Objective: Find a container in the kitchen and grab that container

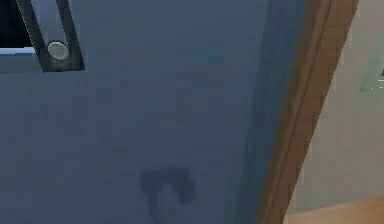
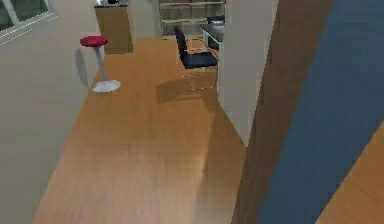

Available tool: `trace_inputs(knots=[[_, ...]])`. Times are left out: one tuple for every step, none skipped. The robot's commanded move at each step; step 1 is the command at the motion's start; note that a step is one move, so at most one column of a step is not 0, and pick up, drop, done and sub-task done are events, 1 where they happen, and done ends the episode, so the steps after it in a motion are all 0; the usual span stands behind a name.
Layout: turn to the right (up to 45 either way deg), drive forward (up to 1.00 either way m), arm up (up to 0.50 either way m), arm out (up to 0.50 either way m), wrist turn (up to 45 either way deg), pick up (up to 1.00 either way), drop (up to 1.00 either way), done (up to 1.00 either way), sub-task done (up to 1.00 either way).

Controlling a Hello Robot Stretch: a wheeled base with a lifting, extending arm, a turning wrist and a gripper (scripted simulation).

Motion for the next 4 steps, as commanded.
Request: trace_inputs(knots=[[45.0, 0.00, 0.00, 0.00, 0.0, 0.00, 0.00, 0.00, 0.00], [15.0, 0.00, 0.00, 0.00, 0.0, 0.00, 0.00, 0.00, 0.00], [0.0, 0.15, 0.00, 0.00, 0.0, 0.00, 0.00, 0.00, 0.00], [15.0, 0.00, 0.00, 0.00, 0.0, 0.00, 0.00, 0.00, 0.00]])
